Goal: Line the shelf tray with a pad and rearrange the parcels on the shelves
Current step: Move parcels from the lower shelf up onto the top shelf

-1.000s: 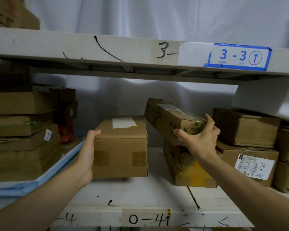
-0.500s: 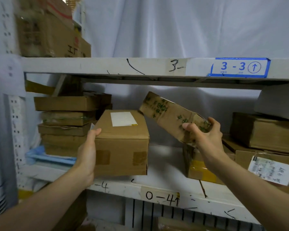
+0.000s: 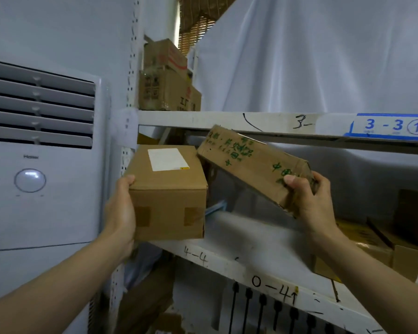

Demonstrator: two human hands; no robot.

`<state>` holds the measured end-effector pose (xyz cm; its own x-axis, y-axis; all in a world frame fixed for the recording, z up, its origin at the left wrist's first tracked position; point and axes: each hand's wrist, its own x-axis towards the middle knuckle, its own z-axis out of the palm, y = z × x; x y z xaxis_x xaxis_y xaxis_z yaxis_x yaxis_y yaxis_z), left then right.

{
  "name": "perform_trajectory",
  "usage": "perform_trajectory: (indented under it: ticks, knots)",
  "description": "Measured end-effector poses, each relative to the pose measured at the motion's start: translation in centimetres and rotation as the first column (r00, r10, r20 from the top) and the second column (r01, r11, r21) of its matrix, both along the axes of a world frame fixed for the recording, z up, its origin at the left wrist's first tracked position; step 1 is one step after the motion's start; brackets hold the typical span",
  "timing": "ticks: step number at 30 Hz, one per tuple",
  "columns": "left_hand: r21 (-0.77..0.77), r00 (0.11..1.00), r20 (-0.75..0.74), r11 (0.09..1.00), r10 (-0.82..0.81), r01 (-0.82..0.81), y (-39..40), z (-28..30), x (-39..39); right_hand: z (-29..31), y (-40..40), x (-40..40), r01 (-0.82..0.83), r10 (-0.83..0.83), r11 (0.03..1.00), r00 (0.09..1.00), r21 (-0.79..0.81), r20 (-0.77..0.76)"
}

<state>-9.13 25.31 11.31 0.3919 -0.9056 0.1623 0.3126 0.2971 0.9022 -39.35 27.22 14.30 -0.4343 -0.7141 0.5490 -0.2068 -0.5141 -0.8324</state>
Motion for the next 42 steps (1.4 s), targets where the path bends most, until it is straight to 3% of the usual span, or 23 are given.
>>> perform_trajectory:
  ticks: [8, 16, 27, 36, 40, 42]
  knots:
    - [-0.104, 0.987, -0.095, 0.985, 0.127, -0.137, 2.1, 3.9, 3.3, 5.5, 2.4, 5.3, -0.212, 0.217, 0.954, 0.976, -0.214, 0.002]
    - [-0.256, 0.994, -0.112, 0.966, 0.004, -0.033, 0.8, 11.8, 2.8, 12.7, 3.2, 7.1, -0.110, 0.148, 0.923, 0.986, -0.369, 0.078]
    - [-0.292, 0.964, -0.025, 0.924, -0.264, 0.246, -6.8, 21.7, -0.6, 19.9, -1.5, 6.3, -0.007, 0.106, 0.944, 0.953, -0.329, 0.285]
    - [-0.109, 0.910, 0.027, 0.903, -0.415, 0.415, -14.3, 27.2, -1.9, 23.5, -7.9, 6.5, 0.193, -0.104, 0.931, 0.954, -0.310, 0.282]
    - [-0.093, 0.899, 0.101, 0.896, -0.426, 0.434, -17.5, 29.3, -1.1, 24.8, -10.8, 7.2, 0.270, -0.197, 0.921, 0.945, -0.282, 0.263]
    - [-0.141, 0.929, 0.165, 0.925, -0.330, 0.354, -19.7, 29.5, -1.2, 25.1, -12.1, 7.5, 0.283, -0.215, 0.922, 0.942, -0.265, 0.258]
